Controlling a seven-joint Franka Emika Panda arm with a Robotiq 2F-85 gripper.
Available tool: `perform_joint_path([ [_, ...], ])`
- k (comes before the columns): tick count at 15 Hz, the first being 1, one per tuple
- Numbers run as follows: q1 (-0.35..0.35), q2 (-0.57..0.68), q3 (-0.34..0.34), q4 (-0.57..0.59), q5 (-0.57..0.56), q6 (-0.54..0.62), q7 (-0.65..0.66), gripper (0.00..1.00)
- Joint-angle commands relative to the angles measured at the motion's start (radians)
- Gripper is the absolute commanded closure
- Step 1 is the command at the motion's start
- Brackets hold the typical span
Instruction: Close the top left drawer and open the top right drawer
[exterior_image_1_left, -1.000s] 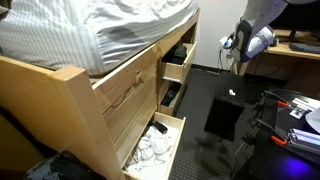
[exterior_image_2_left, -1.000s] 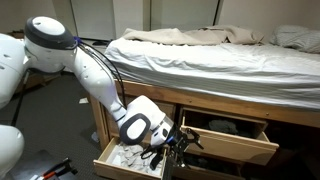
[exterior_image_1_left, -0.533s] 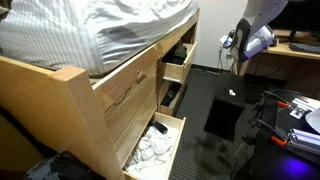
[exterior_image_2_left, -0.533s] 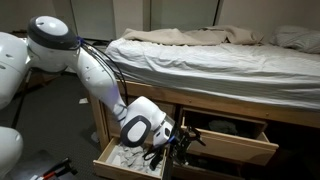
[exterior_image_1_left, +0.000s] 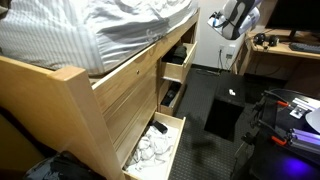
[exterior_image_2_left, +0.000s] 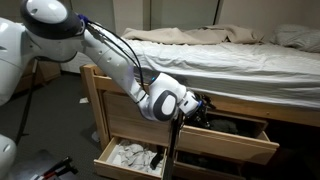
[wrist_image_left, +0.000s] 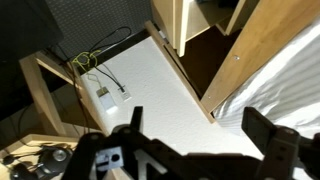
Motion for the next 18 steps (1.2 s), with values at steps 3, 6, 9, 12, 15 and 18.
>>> perform_joint_path([
  [3, -0.233, -0.104, 0.216, 0.125, -0.019, -0.002, -0.153, 0.0],
  [6, -0.368, -0.177, 0.381, 0.161, -0.218, -0.002, -0.123, 0.0],
  [9, -0.537, -0.17, 0.591, 0.262, -0.419, -0.001, -0.035, 0.0],
  [12, -0.706, -0.151, 0.809, 0.338, -0.669, -0.001, 0.122, 0.0],
  [15, -0.708, -0.167, 0.851, 0.29, -0.47, -0.009, -0.084, 0.0],
  [18, -0.885, -0.166, 1.042, 0.293, -0.796, -0.074, 0.121, 0.0],
])
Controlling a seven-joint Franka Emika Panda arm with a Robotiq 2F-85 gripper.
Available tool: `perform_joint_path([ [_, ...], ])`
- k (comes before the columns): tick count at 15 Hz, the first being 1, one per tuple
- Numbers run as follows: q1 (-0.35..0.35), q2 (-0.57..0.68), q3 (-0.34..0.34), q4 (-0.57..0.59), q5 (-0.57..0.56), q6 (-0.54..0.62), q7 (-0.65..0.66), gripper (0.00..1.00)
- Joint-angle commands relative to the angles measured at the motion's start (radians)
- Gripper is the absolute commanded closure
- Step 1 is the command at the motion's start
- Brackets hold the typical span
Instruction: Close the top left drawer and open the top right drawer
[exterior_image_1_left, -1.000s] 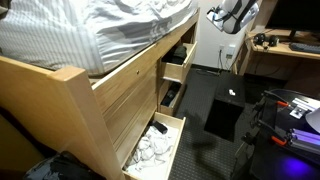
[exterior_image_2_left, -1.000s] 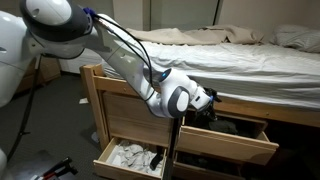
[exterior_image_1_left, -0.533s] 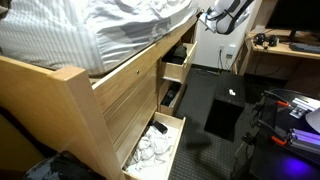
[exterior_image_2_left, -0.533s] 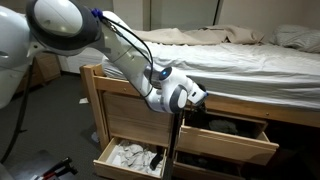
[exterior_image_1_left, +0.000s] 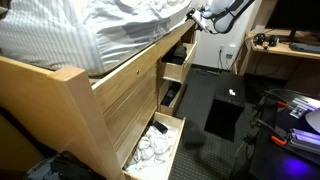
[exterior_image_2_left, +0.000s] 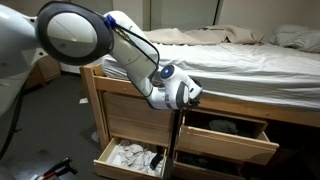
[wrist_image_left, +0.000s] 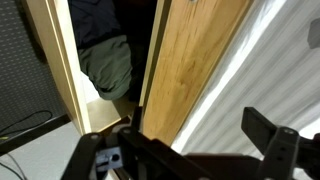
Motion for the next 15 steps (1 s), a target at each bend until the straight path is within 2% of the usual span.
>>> perform_joint_path([
  [1, -0.232, -0.002, 0.271, -0.045, -0.267, -0.059, 0.115, 0.0],
  [3, -0.377, 0.015, 0.424, -0.09, -0.397, -0.108, 0.137, 0.0],
  [5, -0.518, 0.033, 0.576, -0.137, -0.445, -0.212, 0.091, 0.0],
  [6, -0.396, 0.034, 0.452, -0.084, -0.404, -0.145, 0.128, 0.0],
  [7, -0.453, 0.043, 0.509, -0.101, -0.422, -0.175, 0.114, 0.0],
  [9, -0.497, 0.05, 0.549, -0.114, -0.429, -0.186, 0.098, 0.0],
  [14, -0.601, -0.015, 0.664, -0.164, -0.365, -0.517, -0.005, 0.0],
  [15, -0.44, 0.002, 0.505, -0.142, -0.203, -0.363, -0.089, 0.0],
])
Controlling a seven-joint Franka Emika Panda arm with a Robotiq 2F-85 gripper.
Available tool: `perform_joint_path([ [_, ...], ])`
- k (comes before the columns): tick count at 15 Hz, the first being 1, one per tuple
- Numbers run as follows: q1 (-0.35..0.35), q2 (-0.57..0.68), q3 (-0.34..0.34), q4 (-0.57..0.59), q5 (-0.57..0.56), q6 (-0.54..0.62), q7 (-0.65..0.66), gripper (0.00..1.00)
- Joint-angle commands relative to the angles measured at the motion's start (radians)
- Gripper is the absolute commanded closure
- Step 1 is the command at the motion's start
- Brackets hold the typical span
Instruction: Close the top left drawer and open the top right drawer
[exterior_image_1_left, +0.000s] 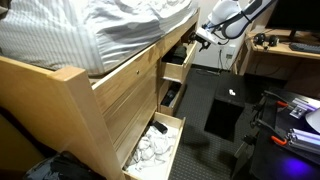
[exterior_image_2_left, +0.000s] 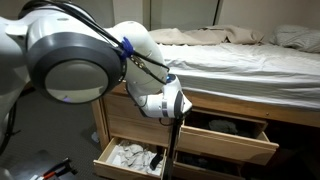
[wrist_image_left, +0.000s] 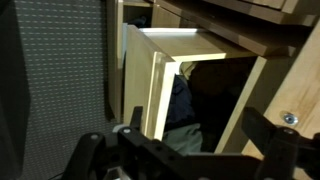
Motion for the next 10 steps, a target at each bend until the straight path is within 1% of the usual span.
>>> perform_joint_path([
  [1, 0.106, -0.045, -0.112, -0.028, 0.261, 0.051, -0.18, 0.0],
  [2, 0.129, -0.046, -0.136, -0.028, 0.33, 0.069, -0.238, 0.0],
  [3, 0.155, -0.045, -0.159, -0.028, 0.365, 0.079, -0.263, 0.0],
  [4, 0.172, -0.045, -0.17, -0.028, 0.373, 0.083, -0.264, 0.0],
  [5, 0.213, -0.042, -0.202, -0.02, 0.376, 0.106, -0.263, 0.0],
  [6, 0.25, -0.038, -0.23, -0.003, 0.43, 0.081, -0.293, 0.0],
  [7, 0.109, 0.012, -0.069, 0.033, 0.357, -0.013, -0.264, 0.0],
  [8, 0.074, 0.027, -0.022, 0.047, 0.424, -0.052, -0.318, 0.0],
  [9, 0.024, 0.042, 0.043, 0.068, 0.465, -0.11, -0.347, 0.0],
  [10, 0.049, 0.034, 0.032, 0.073, 0.612, -0.137, -0.437, 0.0],
])
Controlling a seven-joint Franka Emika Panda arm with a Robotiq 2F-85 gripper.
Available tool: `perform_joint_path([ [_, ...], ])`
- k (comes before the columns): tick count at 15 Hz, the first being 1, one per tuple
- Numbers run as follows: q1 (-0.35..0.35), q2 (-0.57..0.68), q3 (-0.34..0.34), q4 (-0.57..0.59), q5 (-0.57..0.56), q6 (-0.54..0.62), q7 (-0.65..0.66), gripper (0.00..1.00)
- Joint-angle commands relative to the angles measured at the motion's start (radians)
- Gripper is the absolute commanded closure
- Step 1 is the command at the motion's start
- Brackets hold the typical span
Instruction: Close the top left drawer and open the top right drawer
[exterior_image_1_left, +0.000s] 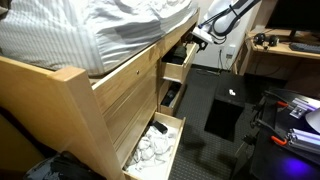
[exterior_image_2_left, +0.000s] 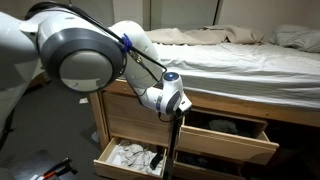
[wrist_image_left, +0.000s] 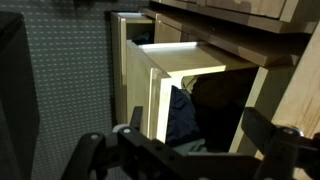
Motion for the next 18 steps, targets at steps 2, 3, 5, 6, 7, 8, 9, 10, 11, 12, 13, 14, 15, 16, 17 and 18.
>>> perform_joint_path([
  [2, 0.045, -0.023, -0.026, 0.011, 0.338, -0.041, -0.247, 0.0],
  [3, 0.038, -0.023, -0.021, 0.02, 0.366, -0.055, -0.272, 0.0],
  [5, 0.036, -0.021, -0.02, 0.023, 0.373, -0.057, -0.274, 0.0],
  [6, 0.083, -0.028, -0.065, 0.044, 0.427, -0.135, -0.296, 0.0],
  [7, 0.168, -0.042, -0.168, 0.081, 0.499, -0.218, -0.301, 0.0],
  [8, 0.209, -0.035, -0.223, 0.115, 0.56, -0.293, -0.329, 0.0],
  [9, 0.268, -0.032, -0.304, 0.156, 0.601, -0.365, -0.321, 0.0],
  [10, 0.328, -0.028, -0.387, 0.19, 0.613, -0.424, -0.287, 0.0],
  [11, 0.379, -0.021, -0.458, 0.231, 0.64, -0.502, -0.27, 0.0],
  [12, 0.372, -0.029, -0.431, 0.168, 0.691, -0.395, -0.351, 0.0],
  [13, 0.4, -0.026, -0.472, 0.19, 0.708, -0.422, -0.349, 0.0],
  [14, 0.412, -0.025, -0.483, 0.192, 0.728, -0.421, -0.364, 0.0],
  [15, 0.417, -0.023, -0.485, 0.192, 0.733, -0.421, -0.366, 0.0],
  [16, 0.42, -0.022, -0.484, 0.191, 0.733, -0.42, -0.366, 0.0],
  [17, 0.422, -0.021, -0.484, 0.191, 0.733, -0.42, -0.366, 0.0],
  [18, 0.422, -0.021, -0.484, 0.19, 0.733, -0.42, -0.366, 0.0],
])
